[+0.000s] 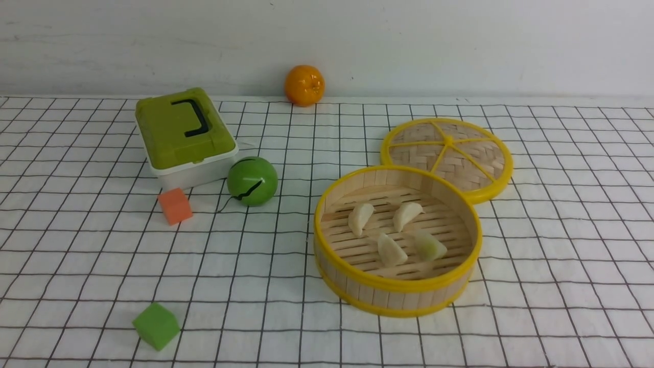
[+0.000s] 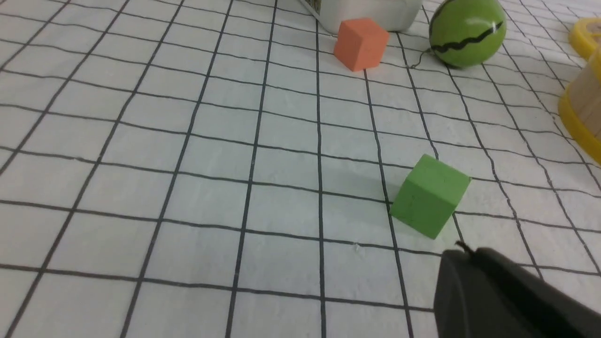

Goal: Put the dumplings into the steamer on the table with the white tablecloth.

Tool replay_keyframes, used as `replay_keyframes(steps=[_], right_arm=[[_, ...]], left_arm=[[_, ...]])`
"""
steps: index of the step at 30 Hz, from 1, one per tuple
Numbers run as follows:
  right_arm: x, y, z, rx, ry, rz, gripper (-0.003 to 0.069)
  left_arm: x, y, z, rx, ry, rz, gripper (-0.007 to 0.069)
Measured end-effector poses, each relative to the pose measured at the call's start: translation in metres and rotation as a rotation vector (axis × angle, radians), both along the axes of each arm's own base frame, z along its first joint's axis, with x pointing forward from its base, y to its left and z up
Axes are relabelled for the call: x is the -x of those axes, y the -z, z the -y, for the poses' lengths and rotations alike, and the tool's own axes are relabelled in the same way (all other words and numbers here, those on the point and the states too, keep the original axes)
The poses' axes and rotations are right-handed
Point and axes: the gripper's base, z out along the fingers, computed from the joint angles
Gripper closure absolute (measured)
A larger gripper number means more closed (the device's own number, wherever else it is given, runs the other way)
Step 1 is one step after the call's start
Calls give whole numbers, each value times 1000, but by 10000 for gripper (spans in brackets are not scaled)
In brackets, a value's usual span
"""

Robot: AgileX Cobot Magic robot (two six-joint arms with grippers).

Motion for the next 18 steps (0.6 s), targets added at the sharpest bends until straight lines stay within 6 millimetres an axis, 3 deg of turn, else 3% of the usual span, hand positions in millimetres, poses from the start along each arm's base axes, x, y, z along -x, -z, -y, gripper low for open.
replay_keyframes(steps=[18], right_arm=[[0,0,0,0,0,0,605]], left_arm=[[0,-1,0,0,3,7,637]])
